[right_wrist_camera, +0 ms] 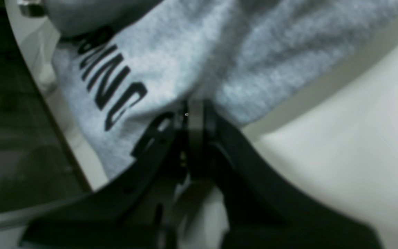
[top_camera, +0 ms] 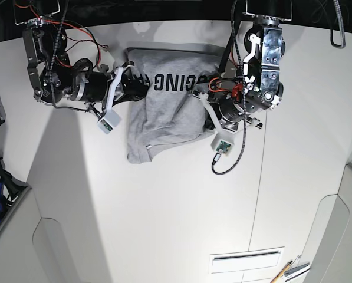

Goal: Fold the T-shirt properly
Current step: 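Fold the bundle edges inward with both grippers and press flat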

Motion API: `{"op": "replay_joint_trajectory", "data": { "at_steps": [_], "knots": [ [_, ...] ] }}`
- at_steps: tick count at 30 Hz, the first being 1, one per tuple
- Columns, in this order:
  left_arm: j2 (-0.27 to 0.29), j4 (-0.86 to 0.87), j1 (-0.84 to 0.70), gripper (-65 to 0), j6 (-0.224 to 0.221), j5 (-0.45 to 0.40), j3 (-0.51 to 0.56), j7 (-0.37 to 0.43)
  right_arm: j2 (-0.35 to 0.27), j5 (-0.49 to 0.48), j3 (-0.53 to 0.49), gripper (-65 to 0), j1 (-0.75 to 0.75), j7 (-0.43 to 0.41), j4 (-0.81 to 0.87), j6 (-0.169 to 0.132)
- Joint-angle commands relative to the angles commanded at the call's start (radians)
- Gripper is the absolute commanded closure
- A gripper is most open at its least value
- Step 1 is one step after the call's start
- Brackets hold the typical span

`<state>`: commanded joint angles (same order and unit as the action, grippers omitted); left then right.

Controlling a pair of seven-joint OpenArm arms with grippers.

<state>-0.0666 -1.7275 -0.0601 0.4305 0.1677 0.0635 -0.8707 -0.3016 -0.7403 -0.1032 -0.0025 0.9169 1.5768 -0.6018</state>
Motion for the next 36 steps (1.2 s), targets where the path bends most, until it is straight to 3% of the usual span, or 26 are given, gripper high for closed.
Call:
{"op": "replay_joint_trajectory", "data": {
  "at_steps": [4, 6, 9, 11, 15, 21, 29, 32, 36],
  "knots": [
    [-0.053, -0.106, -0.025, 0.0, -0.001, 0.018, 0.000, -0.011, 0.000, -0.001, 0.043, 0.0, 0.000, 0.003, 0.000, 0.000],
    [-0.083, -0.151, -0.040, 0.0, 0.003, 0.067, 0.000, -0.032, 0.000, -0.001, 0.071, 0.0, 0.001, 0.000, 0.000, 0.000],
    [-0.120, -0.251, -0.097, 0.0, 0.078, 0.250, 0.000, -0.083, 0.000, 0.000, 0.097, 0.0, 0.005, 0.000, 0.000, 0.000],
    [-0.131, -0.343, -0.158, 0.0, 0.094, 0.295, 0.000, -0.083, 0.000, 0.000, 0.100, 0.0, 0.005, 0.000, 0.000, 0.000],
    [-0.130, -0.435, -0.281, 0.0, 0.177, 0.401, 0.018, -0.082, 0.000, 0.000, 0.100, 0.0, 0.008, -0.004, 0.000, 0.000],
    [-0.130, -0.345, -0.299, 0.0, 0.179, 0.261, 0.074, 0.026, 0.011, -0.001, 0.100, 0.0, 0.013, -0.030, 0.000, 0.000],
    [-0.130, -0.058, -0.150, 0.0, 0.179, 0.257, 0.072, 0.029, 0.082, 0.000, 0.099, 0.0, 0.013, -0.027, 0.000, 0.000],
    [-0.130, -0.051, -0.083, 0.0, 0.132, 0.258, 0.072, 0.014, 0.083, 0.000, 0.099, 0.0, 0.012, -0.016, 0.000, 0.000],
    [-0.131, -0.051, -0.027, 0.0, 0.123, 0.257, 0.072, -0.012, 0.083, 0.000, 0.099, 0.0, 0.011, 0.006, 0.000, 0.000]
  ]
}}
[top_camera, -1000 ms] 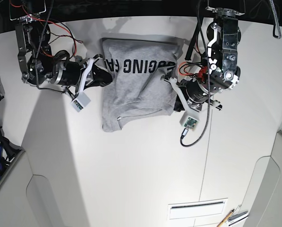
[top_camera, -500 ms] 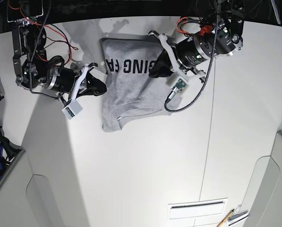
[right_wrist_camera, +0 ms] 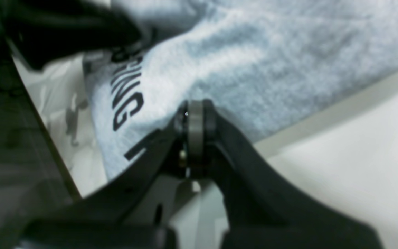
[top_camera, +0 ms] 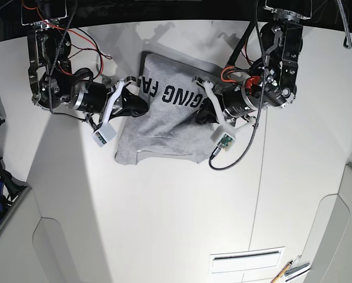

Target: Fold the T-shirt properly

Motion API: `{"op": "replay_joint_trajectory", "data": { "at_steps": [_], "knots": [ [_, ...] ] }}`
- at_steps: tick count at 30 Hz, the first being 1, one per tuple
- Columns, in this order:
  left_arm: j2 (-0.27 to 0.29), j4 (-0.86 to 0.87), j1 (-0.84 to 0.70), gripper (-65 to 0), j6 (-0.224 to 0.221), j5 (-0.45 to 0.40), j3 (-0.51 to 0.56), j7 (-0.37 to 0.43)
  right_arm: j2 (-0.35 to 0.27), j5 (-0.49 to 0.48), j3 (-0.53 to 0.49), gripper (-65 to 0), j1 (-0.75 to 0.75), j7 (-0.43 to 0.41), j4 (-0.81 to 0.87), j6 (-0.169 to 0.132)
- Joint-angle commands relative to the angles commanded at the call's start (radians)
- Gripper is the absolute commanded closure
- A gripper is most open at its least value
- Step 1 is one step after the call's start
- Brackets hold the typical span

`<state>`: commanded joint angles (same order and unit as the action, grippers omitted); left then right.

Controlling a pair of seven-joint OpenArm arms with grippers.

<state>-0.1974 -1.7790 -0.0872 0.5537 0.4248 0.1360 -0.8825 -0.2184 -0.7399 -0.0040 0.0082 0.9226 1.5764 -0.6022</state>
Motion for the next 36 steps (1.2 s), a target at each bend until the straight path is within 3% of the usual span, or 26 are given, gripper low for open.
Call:
{"op": "replay_joint_trajectory", "data": {
  "at_steps": [4, 8, 11, 15, 19, 24, 29, 34, 36],
  "knots": [
    [0.000, 0.000, 0.039, 0.0, -0.003, -0.069, 0.000, 0.012, 0.000, 0.009, 0.000, 0.0, 0.000, 0.002, 0.000, 0.000],
    [0.000, 0.016, 0.072, 0.0, -0.072, -0.199, 0.000, 0.052, 0.000, 0.034, 0.000, 0.0, -0.001, 0.002, 0.000, 0.000],
    [-0.005, 0.035, 0.072, 0.0, -0.076, -0.229, 0.000, 0.049, 0.000, 0.033, 0.000, 0.0, 0.000, 0.002, 0.000, 0.001],
    [-0.019, 0.017, 0.072, 0.0, -0.132, -0.222, -0.050, 0.055, 0.000, 0.034, 0.000, 0.0, -0.001, 0.006, 0.000, 0.001],
    [-0.019, -0.027, 0.050, 0.0, -0.114, -0.164, -0.137, 0.015, 0.000, 0.033, 0.000, 0.0, -0.022, 0.018, 0.000, 0.001],
    [-0.019, -0.031, -0.030, 0.0, -0.037, -0.106, -0.207, 0.006, 0.000, 0.035, 0.002, 0.0, -0.038, 0.009, 0.000, 0.001],
    [-0.019, -0.031, -0.130, 0.0, -0.033, -0.076, -0.208, 0.014, 0.000, 0.088, 0.021, 0.0, -0.039, -0.018, 0.000, 0.004],
    [-0.019, -0.030, -0.160, 0.0, -0.033, -0.076, -0.208, 0.017, 0.000, 0.220, 0.056, 0.0, -0.035, -0.106, 0.000, 0.066],
    [-0.019, -0.030, -0.172, 0.0, -0.011, -0.054, -0.208, -0.001, 0.000, 0.269, 0.076, 0.0, -0.036, -0.129, -0.002, 0.123]
  ]
}}
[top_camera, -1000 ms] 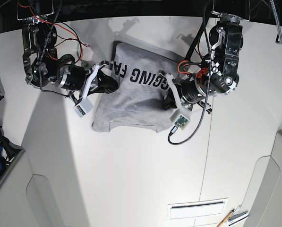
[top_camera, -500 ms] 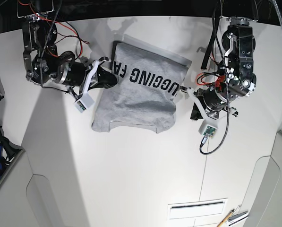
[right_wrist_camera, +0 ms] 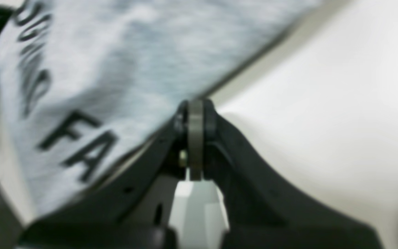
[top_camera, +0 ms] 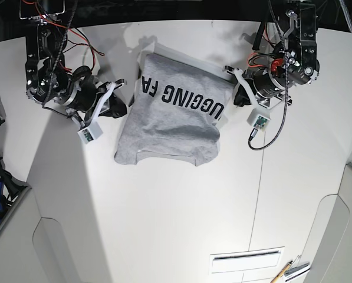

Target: Fold the T-shirt properly

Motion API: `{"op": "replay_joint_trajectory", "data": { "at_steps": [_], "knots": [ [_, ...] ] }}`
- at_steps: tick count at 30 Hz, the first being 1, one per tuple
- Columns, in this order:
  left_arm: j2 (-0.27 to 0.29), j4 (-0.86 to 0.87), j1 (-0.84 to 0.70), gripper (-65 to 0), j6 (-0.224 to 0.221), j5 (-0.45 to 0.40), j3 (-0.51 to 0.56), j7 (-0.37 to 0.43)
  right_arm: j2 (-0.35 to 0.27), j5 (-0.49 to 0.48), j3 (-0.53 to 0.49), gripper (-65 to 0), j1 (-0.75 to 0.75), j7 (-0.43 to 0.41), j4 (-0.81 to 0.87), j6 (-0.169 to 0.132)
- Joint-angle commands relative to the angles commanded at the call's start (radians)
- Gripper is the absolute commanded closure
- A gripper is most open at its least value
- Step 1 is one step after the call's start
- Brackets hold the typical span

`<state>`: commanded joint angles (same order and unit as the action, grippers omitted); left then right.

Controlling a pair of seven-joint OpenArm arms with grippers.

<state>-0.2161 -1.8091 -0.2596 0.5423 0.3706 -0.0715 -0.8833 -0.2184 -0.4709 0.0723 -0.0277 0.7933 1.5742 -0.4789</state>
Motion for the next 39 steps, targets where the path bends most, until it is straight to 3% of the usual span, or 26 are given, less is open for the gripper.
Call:
{"op": "replay_joint_trajectory", "data": {
  "at_steps": [2, 5, 7, 14, 19, 25, 27, 31, 35, 37, 39],
  "knots": [
    [0.000, 0.000, -0.026, 0.0, 0.039, 0.050, 0.000, -0.019, 0.000, 0.043, 0.013, 0.0, 0.003, -0.019, -0.008, 0.031],
    [0.000, 0.000, -0.070, 0.0, 0.081, 0.108, 0.000, -0.019, 0.003, 0.052, 0.011, 0.0, 0.009, -0.048, -0.047, 0.031],
    [0.000, 0.000, -0.084, 0.0, 0.084, 0.137, 0.000, -0.021, 0.010, 0.052, 0.010, 0.0, 0.027, -0.063, -0.087, 0.027],
    [0.000, -0.002, -0.132, 0.0, 0.107, 0.241, 0.000, -0.094, 0.043, -0.023, 0.004, 0.0, 0.112, -0.071, -0.235, -0.046],
    [0.000, -0.044, -0.145, 0.0, 0.129, 0.276, 0.000, -0.094, 0.080, -0.028, 0.004, 0.0, 0.120, -0.060, -0.232, -0.053],
    [0.000, -0.262, -0.150, 0.0, 0.127, 0.276, -0.070, -0.195, 0.077, -0.077, 0.077, 0.0, 0.111, 0.112, -0.105, -0.058],
    [0.000, -0.323, -0.182, 0.0, 0.128, 0.276, -0.137, -0.198, 0.056, -0.145, 0.120, 0.0, 0.078, 0.155, -0.017, -0.079],
    [-0.001, -0.393, -0.296, 0.0, 0.156, 0.306, -0.287, -0.198, -0.031, -0.259, 0.194, 0.0, -0.038, 0.232, 0.133, -0.087],
    [-0.001, -0.396, -0.455, 0.0, 0.156, 0.357, -0.426, -0.199, -0.139, -0.376, 0.259, 0.0, -0.215, 0.260, 0.213, -0.087],
    [-0.003, -0.396, -0.534, 0.0, 0.156, 0.371, -0.470, -0.199, -0.178, -0.414, 0.276, 0.0, -0.304, 0.263, 0.239, -0.109],
    [-0.021, -0.396, -0.605, 0.0, 0.156, 0.380, -0.488, -0.199, -0.215, -0.452, 0.277, 0.0, -0.376, 0.267, 0.251, -0.113]
  ]
}}
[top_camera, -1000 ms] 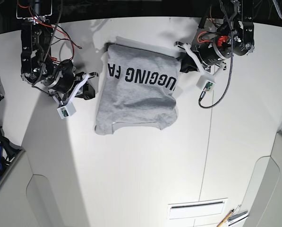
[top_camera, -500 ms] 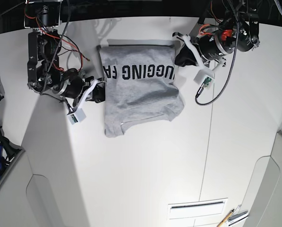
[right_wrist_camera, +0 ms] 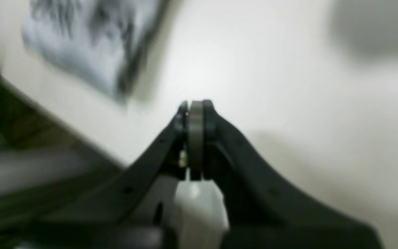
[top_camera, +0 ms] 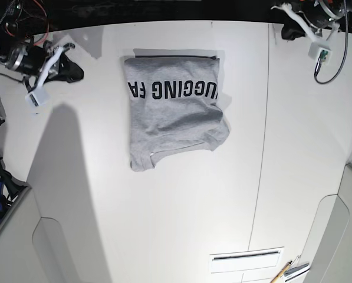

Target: Fold the T-shirt properly

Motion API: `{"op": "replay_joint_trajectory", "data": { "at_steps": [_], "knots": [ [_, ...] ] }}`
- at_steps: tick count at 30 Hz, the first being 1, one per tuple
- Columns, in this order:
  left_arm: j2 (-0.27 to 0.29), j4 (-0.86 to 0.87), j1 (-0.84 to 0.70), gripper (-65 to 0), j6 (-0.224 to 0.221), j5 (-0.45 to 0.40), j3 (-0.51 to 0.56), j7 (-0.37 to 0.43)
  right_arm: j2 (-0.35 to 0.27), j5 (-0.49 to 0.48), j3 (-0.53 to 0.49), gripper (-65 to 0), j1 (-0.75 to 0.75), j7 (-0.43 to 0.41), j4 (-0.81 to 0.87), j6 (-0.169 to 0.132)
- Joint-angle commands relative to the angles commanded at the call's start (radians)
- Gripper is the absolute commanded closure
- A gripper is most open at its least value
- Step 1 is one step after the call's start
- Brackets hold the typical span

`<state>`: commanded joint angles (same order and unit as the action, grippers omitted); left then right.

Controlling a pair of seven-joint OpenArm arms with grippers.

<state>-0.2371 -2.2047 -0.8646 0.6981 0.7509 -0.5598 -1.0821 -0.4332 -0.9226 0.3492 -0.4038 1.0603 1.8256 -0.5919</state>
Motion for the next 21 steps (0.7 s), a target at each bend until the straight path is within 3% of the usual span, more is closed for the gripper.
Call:
{"op": "replay_joint_trajectory", "data": {
  "at_steps": [10, 13, 15, 17, 20, 21],
  "knots": [
    [-0.064, 0.018, -0.280, 0.0, 0.000, -0.060, 0.002, -0.019, -0.140, -0.074, -0.001, 0.0, -0.241, 0.059, 0.001, -0.011],
    [-0.105, 0.093, -0.344, 0.0, 0.000, -0.063, 0.035, 0.014, -0.148, -0.087, -0.018, 0.0, -0.321, 0.059, 0.000, -0.011],
    [-0.134, 0.193, -0.357, 0.0, 0.000, -0.115, 0.100, 0.058, -0.155, -0.086, -0.057, 0.0, -0.375, 0.059, 0.000, -0.011],
    [-0.170, 0.333, -0.351, 0.0, 0.000, -0.219, 0.199, 0.161, -0.171, -0.071, -0.121, 0.0, -0.426, 0.057, -0.002, -0.011],
    [-0.219, 0.577, -0.330, 0.0, 0.000, -0.397, 0.355, 0.476, -0.205, 0.025, -0.254, 0.0, -0.453, -0.006, -0.025, -0.011],
    [-0.228, 0.655, -0.303, 0.0, 0.000, -0.460, 0.404, 0.542, -0.217, 0.070, -0.301, 0.0, -0.451, -0.044, -0.042, -0.011]
  ]
}}
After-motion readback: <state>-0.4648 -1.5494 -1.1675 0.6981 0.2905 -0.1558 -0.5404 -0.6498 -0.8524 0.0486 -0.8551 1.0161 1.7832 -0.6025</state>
